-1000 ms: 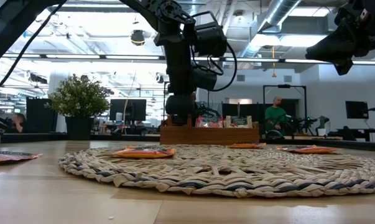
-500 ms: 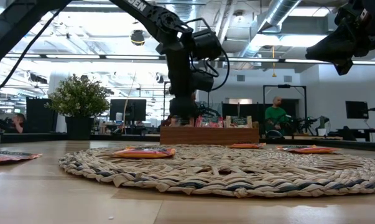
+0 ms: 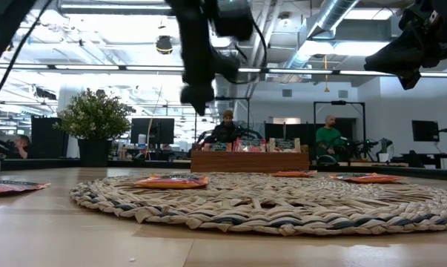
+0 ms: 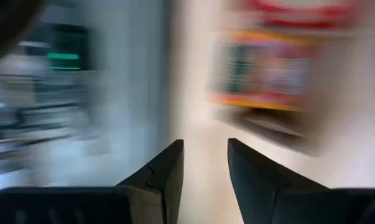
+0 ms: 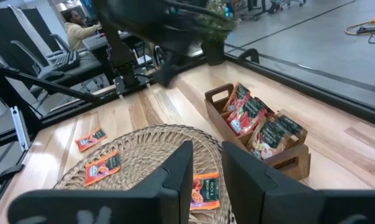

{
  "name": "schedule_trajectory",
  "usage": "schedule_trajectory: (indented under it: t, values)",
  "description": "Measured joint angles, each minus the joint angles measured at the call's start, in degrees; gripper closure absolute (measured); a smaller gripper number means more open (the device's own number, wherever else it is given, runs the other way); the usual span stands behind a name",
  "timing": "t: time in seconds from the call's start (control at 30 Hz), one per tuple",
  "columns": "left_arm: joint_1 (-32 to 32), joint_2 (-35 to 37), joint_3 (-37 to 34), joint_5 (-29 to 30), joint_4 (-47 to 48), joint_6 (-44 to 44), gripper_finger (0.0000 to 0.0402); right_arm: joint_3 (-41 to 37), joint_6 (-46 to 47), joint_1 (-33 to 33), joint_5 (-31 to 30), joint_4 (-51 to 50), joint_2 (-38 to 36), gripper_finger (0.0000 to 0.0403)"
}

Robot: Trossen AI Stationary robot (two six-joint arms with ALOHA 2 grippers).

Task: Pick & Place Tea
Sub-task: Put the orange tea bag into the left section of the wooden organizer

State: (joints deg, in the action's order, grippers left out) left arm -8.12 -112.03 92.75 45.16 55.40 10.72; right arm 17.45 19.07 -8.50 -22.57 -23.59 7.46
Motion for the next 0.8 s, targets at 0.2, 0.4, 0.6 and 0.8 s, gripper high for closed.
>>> schedule_trajectory:
  t: [0.2, 0.4, 0.6, 0.8]
  values:
    - [4.59, 7.53, 0.04, -36.88, 7.63, -16.3, 0.0285, 0.0, 0.46, -0.01, 0.0, 0.02, 0.02, 0.0326]
    - [9.95, 8.52, -0.07, -49.73, 3.71, -19.15, 0.0285, 0.0, 0.92, 0.0, 0.0, 0.04, 0.0, 0.0326]
    - [13.88, 3.27, -0.96, -50.06, -0.49, -17.86, 0.0285, 0.0, 1.08, 0.0, 0.07, 0.03, 0.01, 0.0326]
    - [15.25, -2.6, -0.96, -49.93, -0.63, -17.92, 0.0285, 0.0, 1.05, -0.02, 0.13, 0.02, 0.0, 0.0326]
